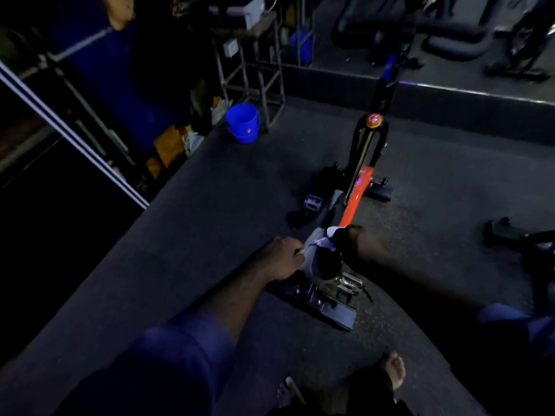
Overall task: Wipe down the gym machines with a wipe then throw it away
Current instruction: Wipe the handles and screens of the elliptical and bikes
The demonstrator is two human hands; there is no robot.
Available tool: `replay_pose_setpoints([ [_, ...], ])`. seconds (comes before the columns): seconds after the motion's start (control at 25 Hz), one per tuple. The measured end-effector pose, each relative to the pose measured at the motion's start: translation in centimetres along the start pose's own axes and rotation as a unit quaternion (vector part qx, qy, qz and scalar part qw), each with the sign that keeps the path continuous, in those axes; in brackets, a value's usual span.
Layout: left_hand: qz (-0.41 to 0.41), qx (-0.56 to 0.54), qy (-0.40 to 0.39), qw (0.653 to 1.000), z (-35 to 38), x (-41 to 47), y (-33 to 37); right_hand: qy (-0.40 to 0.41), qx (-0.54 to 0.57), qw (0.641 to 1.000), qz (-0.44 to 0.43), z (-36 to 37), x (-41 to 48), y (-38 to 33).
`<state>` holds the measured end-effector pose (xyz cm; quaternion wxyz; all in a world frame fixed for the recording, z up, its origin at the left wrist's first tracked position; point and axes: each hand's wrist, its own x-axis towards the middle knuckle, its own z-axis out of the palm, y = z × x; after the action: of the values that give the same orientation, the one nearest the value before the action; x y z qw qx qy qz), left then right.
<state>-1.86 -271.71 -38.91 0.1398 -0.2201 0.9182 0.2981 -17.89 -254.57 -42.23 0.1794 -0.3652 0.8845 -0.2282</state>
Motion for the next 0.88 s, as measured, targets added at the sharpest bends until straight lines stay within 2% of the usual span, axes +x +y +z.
replay_pose_setpoints([
  [0.08, 0.017, -0.028, 0.006, 0.999, -0.6, 0.0, 2.0, 0.019, 0.075, 0.997, -0.017, -2.1, -1.9, -0.7],
  [0.12, 0.028, -0.039, 0.014, 0.999, -1.0, 0.4, 3.3, 0.032, 0.064, 0.997, -0.003, -3.3, -2.3, -0.2],
  [0.2, 0.047, -0.065, 0.037, 0.996, -2.1, 1.3, 6.3, 0.049, 0.17, 0.981, 0.086, -6.4, -3.2, 0.3],
  [0.32, 0.083, -0.094, 0.047, 0.991, -3.4, 3.2, 11.1, 0.058, 0.403, 0.906, 0.115, -11.8, -4.7, 1.6],
  [0.4, 0.108, -0.102, 0.055, 0.987, -4.0, 5.0, 13.9, 0.068, 0.484, 0.864, 0.125, -15.3, -6.3, 2.7],
  [0.52, 0.143, -0.122, 0.063, 0.98, -5.0, 7.2, 19.3, 0.078, 0.544, 0.828, 0.112, -20.3, -8.2, 4.7],
  [0.64, 0.164, -0.163, 0.08, 0.969, -5.9, 9.6, 24.7, 0.101, 0.51, 0.85, 0.086, -25.1, -8.6, 8.5],
  [0.76, 0.173, -0.161, 0.1, 0.966, -6.1, 12.1, 28.6, 0.089, 0.501, 0.859, 0.054, -28.8, -8.1, 12.2],
  [0.88, 0.162, -0.177, 0.135, 0.961, -6.4, 14.4, 32.2, 0.066, 0.541, 0.837, 0.046, -32.1, -7.4, 15.3],
])
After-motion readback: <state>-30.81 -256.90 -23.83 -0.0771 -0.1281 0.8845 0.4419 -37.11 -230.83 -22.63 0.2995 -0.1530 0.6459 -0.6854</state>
